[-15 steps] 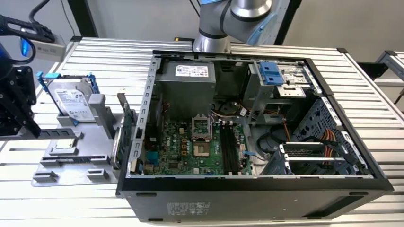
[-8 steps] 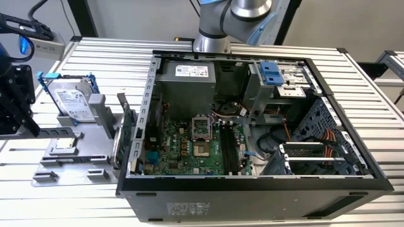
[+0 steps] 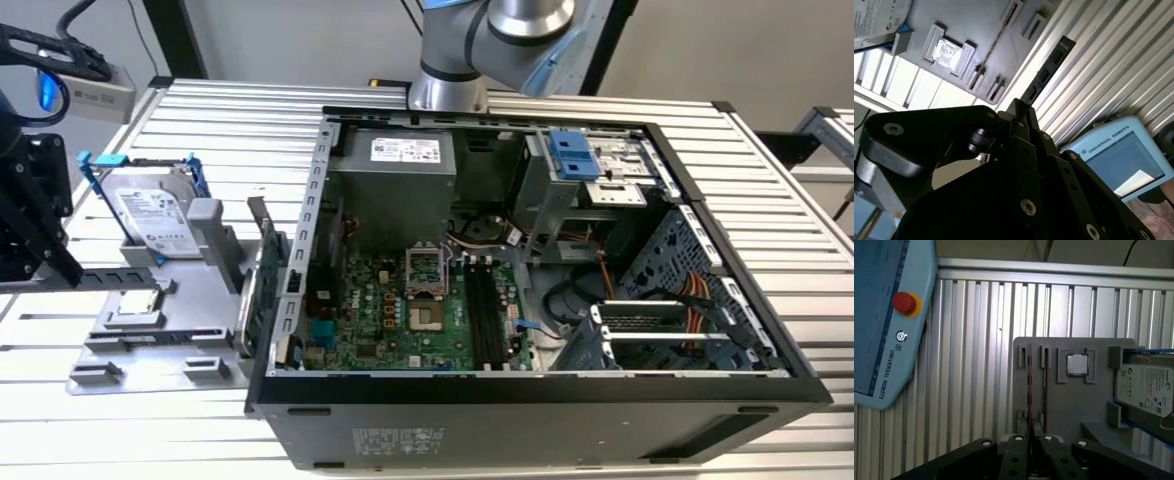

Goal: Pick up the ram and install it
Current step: 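Pick up the ram and move it above insertion slot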

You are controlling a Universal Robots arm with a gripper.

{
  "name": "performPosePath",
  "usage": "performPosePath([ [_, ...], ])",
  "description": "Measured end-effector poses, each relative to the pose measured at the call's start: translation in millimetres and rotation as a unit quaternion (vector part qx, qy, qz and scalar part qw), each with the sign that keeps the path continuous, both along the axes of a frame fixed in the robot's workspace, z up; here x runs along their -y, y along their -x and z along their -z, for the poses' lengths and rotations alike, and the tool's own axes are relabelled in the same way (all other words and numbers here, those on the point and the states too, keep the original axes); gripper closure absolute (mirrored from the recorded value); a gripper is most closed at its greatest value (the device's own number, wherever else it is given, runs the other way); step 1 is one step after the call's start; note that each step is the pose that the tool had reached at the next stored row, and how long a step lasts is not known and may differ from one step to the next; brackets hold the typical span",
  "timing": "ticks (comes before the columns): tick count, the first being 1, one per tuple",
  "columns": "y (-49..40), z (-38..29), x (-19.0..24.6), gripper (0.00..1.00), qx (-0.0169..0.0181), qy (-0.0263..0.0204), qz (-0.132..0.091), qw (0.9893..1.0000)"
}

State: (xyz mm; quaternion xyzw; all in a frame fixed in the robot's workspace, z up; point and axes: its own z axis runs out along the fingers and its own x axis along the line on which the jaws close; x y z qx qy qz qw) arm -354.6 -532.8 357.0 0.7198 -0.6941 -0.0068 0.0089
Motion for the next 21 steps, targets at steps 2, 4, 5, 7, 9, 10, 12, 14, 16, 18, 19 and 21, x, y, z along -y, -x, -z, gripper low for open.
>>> performPosePath([
  [2,0.0,-0.8,0.0,1.0,0.0,0.0,0.0,1.0],
  [4,0.0,-1.5,0.0,1.0,0.0,0.0,0.0,1.0],
  [5,0.0,-1.9,0.0,1.0,0.0,0.0,0.0,1.0],
  [7,0.0,-2.7,0.0,1.0,0.0,0.0,0.0,1.0],
  [9,0.0,-3.4,0.0,1.0,0.0,0.0,0.0,1.0],
  [10,0.0,-3.9,0.0,1.0,0.0,0.0,0.0,1.0],
  [12,0.0,-4.8,0.0,1.0,0.0,0.0,0.0,1.0],
  [14,0.0,-6.2,0.0,1.0,0.0,0.0,0.0,1.0],
  [16,0.0,-7.1,0.0,1.0,0.0,0.0,0.0,1.0],
  [18,0.0,-8.4,0.0,1.0,-0.0001,0.0,0.0,1.0],
  [19,0.0,-9.1,0.0,1.0,-0.0001,0.0001,0.0,1.0],
  [21,0.0,-10.6,0.0,1.0,0.0,0.0,0.0,1.0],
])
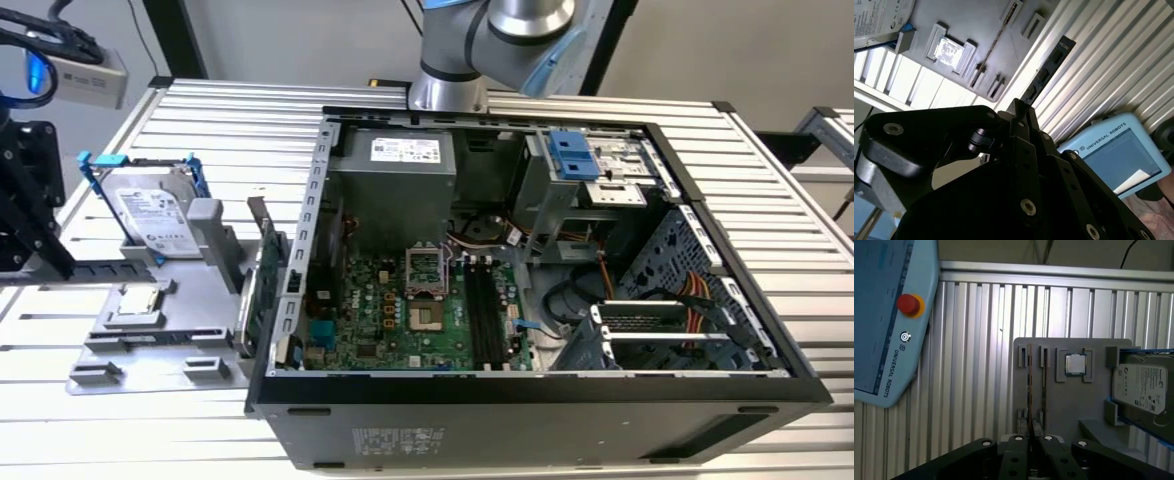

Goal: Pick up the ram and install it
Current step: 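Pick up the ram and move it above insertion slot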

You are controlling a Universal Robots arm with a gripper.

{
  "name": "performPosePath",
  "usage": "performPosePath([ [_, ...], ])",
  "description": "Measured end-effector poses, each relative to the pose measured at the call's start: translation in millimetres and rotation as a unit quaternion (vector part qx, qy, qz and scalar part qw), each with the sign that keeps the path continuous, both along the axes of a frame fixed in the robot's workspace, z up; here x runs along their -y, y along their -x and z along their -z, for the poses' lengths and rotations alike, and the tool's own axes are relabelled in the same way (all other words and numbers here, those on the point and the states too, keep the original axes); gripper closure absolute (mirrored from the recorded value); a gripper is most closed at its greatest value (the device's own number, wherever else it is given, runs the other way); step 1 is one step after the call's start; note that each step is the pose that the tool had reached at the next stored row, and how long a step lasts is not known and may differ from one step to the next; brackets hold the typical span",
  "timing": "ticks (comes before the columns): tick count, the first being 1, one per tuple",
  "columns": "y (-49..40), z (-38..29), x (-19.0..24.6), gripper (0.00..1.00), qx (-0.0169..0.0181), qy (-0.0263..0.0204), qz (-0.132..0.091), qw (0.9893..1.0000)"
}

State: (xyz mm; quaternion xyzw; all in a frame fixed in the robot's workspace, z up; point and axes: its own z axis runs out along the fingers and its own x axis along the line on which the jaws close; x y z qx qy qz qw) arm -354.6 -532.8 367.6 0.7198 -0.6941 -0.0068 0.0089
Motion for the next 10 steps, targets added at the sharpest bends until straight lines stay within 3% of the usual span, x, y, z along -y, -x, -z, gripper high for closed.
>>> performPosePath([
  [10,0.0,-11.5,0.0,1.0,0.0,0.0,0.0,1.0],
])
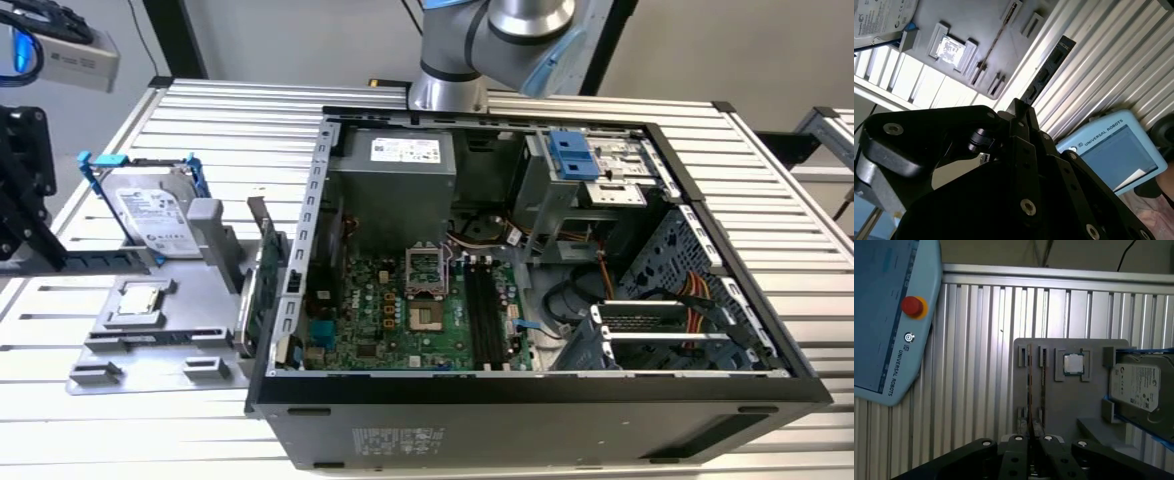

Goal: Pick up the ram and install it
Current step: 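Pick up the ram and move it above insertion slot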

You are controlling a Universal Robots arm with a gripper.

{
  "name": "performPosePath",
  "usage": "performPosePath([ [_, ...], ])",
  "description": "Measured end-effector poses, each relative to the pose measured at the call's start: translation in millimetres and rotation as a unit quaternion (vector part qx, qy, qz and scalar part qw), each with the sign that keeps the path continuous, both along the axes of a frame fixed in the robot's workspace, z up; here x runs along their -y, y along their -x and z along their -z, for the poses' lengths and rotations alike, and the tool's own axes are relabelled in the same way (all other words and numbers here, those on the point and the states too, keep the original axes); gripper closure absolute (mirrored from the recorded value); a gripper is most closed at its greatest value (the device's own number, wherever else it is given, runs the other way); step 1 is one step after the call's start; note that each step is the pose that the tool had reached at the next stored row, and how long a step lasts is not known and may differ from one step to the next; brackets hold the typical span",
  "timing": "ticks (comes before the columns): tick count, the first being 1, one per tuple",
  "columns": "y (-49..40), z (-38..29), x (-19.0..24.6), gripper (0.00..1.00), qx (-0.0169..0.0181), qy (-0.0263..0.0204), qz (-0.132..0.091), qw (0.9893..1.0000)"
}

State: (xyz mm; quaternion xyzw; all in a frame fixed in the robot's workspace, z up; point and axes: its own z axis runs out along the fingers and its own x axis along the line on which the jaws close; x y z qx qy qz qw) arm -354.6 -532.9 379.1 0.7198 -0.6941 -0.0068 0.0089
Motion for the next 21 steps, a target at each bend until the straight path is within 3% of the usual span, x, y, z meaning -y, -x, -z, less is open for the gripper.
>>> performPosePath([
  [13,0.0,-18.1,0.0,1.0,0.0,0.0,0.0,1.0],
  [21,-0.2,-20.0,0.0,1.0,0.0,0.0003,0.0,1.0],
])
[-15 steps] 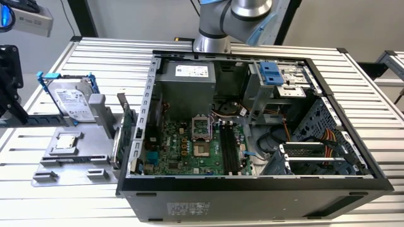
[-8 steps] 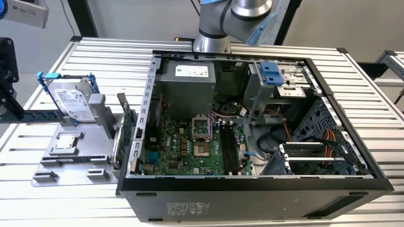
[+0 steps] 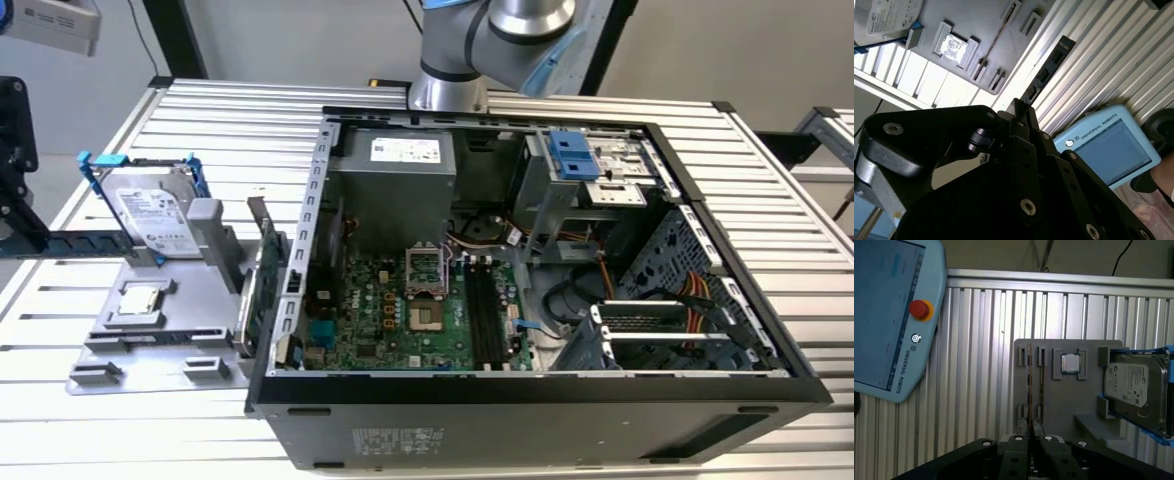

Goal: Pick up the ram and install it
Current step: 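Pick up the ram and move it above insertion slot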

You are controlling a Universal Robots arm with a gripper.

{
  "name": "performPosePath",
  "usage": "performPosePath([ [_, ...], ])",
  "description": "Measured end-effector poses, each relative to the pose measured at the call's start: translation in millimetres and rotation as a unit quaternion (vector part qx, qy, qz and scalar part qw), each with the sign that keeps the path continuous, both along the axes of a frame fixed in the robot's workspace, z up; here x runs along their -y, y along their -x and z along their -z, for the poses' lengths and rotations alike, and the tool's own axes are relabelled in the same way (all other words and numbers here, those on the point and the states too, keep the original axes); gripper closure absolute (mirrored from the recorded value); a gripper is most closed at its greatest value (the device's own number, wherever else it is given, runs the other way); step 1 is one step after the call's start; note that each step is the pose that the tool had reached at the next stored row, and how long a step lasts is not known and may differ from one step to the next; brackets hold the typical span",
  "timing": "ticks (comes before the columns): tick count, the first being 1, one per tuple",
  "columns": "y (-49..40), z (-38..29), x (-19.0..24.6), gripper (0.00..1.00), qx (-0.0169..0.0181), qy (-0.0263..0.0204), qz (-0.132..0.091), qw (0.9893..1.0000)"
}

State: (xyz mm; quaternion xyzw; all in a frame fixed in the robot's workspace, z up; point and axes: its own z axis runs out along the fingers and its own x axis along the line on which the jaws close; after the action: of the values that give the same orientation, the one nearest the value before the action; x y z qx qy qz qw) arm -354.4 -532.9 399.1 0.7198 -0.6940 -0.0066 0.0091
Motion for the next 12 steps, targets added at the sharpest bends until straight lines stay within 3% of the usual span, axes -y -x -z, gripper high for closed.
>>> performPosePath([
  [12,-22.7,0.1,-0.1,1.0,-0.0001,0.0,-0.002,1.0],
])
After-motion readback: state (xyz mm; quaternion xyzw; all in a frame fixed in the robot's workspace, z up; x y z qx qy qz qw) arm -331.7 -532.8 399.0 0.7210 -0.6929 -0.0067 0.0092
